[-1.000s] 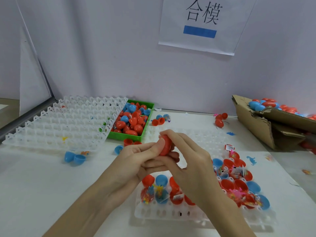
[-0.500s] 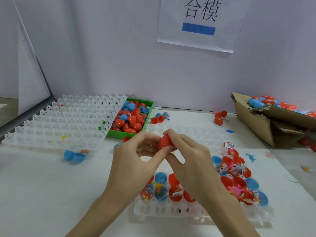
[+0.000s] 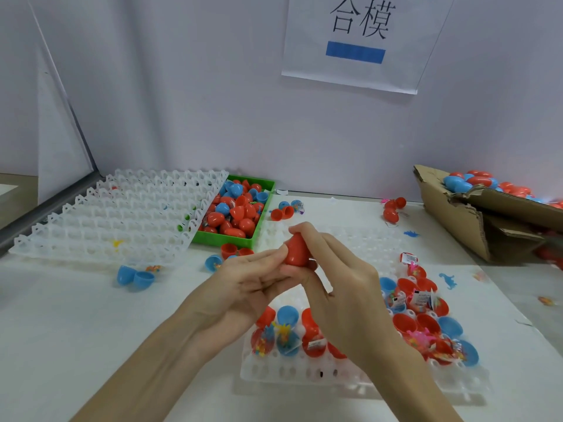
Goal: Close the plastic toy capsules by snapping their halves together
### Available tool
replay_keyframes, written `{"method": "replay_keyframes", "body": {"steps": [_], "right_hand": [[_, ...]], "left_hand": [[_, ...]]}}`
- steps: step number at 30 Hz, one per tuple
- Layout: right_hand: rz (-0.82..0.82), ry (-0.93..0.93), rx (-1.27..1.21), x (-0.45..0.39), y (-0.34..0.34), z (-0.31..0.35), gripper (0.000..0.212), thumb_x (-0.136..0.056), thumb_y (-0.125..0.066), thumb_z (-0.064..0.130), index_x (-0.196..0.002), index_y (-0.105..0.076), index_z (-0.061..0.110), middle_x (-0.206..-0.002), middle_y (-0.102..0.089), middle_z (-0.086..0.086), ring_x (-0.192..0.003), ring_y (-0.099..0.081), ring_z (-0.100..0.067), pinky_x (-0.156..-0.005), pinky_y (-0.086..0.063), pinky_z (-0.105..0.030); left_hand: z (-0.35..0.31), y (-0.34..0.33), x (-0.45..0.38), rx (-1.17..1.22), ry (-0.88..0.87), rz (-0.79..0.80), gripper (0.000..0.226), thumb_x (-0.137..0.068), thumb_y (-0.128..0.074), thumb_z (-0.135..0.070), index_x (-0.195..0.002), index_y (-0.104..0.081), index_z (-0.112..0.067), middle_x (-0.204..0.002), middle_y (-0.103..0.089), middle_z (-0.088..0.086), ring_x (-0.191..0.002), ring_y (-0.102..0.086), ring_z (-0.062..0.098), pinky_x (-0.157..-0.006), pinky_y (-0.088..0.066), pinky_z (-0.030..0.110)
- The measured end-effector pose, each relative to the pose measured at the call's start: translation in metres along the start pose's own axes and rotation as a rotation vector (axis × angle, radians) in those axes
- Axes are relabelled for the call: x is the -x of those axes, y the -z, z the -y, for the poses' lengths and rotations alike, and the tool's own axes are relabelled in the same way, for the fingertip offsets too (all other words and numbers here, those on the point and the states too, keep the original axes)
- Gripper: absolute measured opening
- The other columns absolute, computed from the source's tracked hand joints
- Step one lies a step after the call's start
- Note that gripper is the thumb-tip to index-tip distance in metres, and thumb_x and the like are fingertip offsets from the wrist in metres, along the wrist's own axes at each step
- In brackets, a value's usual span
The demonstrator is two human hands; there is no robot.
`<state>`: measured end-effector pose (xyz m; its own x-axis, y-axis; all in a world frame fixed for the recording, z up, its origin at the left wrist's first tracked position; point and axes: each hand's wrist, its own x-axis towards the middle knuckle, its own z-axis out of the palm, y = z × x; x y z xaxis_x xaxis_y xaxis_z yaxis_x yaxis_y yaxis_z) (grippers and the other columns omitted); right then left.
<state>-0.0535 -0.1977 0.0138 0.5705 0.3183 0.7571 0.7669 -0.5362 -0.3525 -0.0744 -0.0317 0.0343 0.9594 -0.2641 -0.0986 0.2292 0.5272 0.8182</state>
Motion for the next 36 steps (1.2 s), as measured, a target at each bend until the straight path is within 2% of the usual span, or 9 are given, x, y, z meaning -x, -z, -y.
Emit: {"method": "replay_keyframes", "body": {"steps": [3, 6, 11, 15, 20, 24, 29, 32, 36], "right_hand": [[0.021, -0.006, 0.012, -0.001, 0.001, -0.002, 0.044, -0.099, -0.054, 0.026, -0.135, -0.06, 0.001, -0.11, -0.072, -0.007, -0.104, -0.058, -0.014, -0.091, -0.038, 0.004], [0.034, -0.036, -0.021, -0.002, 0.001, -0.005, 0.047, -0.097, -0.058, 0.031, -0.137, -0.061, 0.007, -0.11, -0.072, -0.002, -0.1, -0.06, -0.008, -0.092, -0.045, -0.003], [0.089, -0.115, -0.153, -0.003, 0.0, -0.008, 0.072, -0.092, -0.064, 0.045, -0.153, -0.045, 0.012, -0.122, -0.068, 0.003, -0.104, -0.063, -0.002, -0.096, -0.051, -0.014], [0.032, -0.129, -0.125, -0.003, -0.001, -0.009, 0.05, -0.09, -0.076, 0.032, -0.137, -0.06, 0.022, -0.119, -0.063, 0.011, -0.1, -0.059, 0.001, -0.089, -0.052, -0.013], [0.035, -0.132, -0.104, -0.003, -0.002, -0.007, 0.044, -0.088, -0.08, 0.025, -0.129, -0.064, 0.023, -0.112, -0.062, 0.015, -0.096, -0.057, 0.005, -0.085, -0.046, -0.004], [0.007, -0.201, -0.095, -0.006, 0.002, -0.008, 0.039, -0.088, -0.081, 0.025, -0.124, -0.067, 0.023, -0.107, -0.065, 0.013, -0.091, -0.059, 0.003, -0.081, -0.047, -0.006], [-0.146, -0.476, -0.245, -0.037, 0.041, -0.035, 0.025, -0.088, -0.08, 0.033, -0.111, -0.074, 0.029, -0.091, -0.075, 0.017, -0.088, -0.07, -0.002, -0.076, -0.054, -0.012], [-0.316, -0.716, -0.373, -0.072, 0.086, -0.081, 0.03, -0.091, -0.076, 0.032, -0.116, -0.075, 0.015, -0.088, -0.078, 0.01, -0.085, -0.075, -0.007, -0.076, -0.059, -0.019], [-0.686, -1.007, -0.679, -0.108, 0.146, -0.146, 0.041, -0.098, -0.068, 0.026, -0.128, -0.062, -0.002, -0.1, -0.075, -0.007, -0.087, -0.075, -0.015, -0.083, -0.061, -0.025]], "left_hand": [[0.002, 0.002, -0.002, -0.003, 0.023, -0.023, 0.03, -0.081, -0.073, -0.024, -0.09, -0.083, 0.002, -0.095, -0.079, 0.02, -0.11, -0.075, 0.026, -0.092, -0.06, 0.028], [0.001, 0.003, -0.004, 0.015, 0.042, -0.025, 0.036, -0.081, -0.075, -0.024, -0.099, -0.08, 0.006, -0.101, -0.078, 0.024, -0.112, -0.074, 0.027, -0.088, -0.061, 0.028], [-0.001, 0.007, -0.006, 0.081, 0.076, -0.013, 0.035, -0.088, -0.074, -0.022, -0.114, -0.078, 0.001, -0.122, -0.073, 0.022, -0.119, -0.071, 0.026, -0.092, -0.06, 0.029], [-0.003, 0.011, -0.007, 0.088, 0.062, 0.005, 0.034, -0.091, -0.071, -0.02, -0.118, -0.077, 0.0, -0.127, -0.071, 0.022, -0.116, -0.072, 0.024, -0.091, -0.06, 0.03], [-0.001, 0.014, -0.009, -0.002, 0.019, 0.022, 0.04, -0.09, -0.075, -0.031, -0.116, -0.077, -0.001, -0.126, -0.071, 0.025, -0.12, -0.07, 0.03, -0.09, -0.06, 0.03], [0.002, 0.014, -0.012, -0.049, -0.01, -0.098, 0.053, -0.09, -0.065, -0.048, -0.106, -0.08, 0.001, -0.117, -0.073, 0.029, -0.114, -0.072, 0.038, -0.083, -0.063, 0.034], [-0.009, 0.019, -0.013, -0.062, -0.023, -0.135, 0.063, -0.086, -0.057, -0.056, -0.104, -0.081, 0.0, -0.115, -0.074, 0.027, -0.096, -0.077, 0.036, -0.071, -0.066, 0.034], [-0.013, 0.017, -0.014, -0.053, -0.017, -0.184, 0.061, -0.085, -0.058, -0.051, -0.095, -0.081, 0.004, -0.103, -0.075, 0.029, -0.072, -0.076, 0.034, -0.059, -0.064, 0.035], [-0.015, 0.013, -0.014, -0.049, -0.004, -0.204, 0.06, -0.083, -0.06, -0.048, -0.085, -0.08, 0.008, -0.084, -0.072, 0.027, -0.058, -0.07, 0.033, -0.052, -0.061, 0.037]]}}
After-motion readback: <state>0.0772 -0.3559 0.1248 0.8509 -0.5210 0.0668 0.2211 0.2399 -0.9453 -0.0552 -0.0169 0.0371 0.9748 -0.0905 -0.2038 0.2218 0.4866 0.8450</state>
